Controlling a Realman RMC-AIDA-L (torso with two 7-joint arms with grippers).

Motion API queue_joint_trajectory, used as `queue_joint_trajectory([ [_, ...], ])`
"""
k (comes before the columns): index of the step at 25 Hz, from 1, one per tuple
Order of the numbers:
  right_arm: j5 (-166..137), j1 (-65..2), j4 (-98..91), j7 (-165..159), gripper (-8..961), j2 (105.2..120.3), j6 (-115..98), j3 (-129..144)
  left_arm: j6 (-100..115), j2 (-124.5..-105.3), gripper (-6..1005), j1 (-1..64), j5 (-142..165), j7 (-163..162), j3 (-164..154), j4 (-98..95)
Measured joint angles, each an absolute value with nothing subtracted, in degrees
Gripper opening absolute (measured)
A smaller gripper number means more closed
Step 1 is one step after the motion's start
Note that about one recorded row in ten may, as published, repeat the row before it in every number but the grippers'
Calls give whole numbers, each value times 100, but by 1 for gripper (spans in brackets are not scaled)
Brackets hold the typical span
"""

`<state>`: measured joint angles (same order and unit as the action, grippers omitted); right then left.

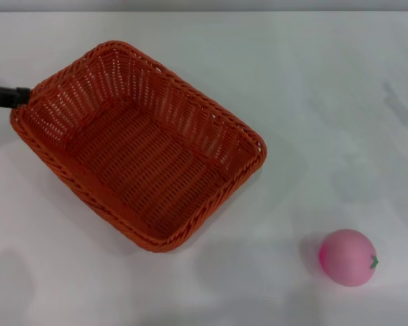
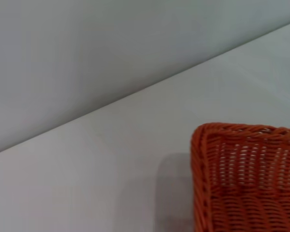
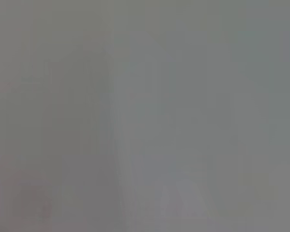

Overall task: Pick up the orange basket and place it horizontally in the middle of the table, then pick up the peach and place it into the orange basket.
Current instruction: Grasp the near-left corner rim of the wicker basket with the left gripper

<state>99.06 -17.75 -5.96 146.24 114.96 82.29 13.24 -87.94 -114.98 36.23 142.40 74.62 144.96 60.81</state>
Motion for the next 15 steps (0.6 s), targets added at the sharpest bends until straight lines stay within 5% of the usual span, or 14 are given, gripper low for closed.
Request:
queue_joint_trajectory([
  [15, 9905, -1700, -385, 14716, 870, 11496, 8248, 1336, -8154, -11555, 861, 3541, 13896, 8436, 14502, 5270],
])
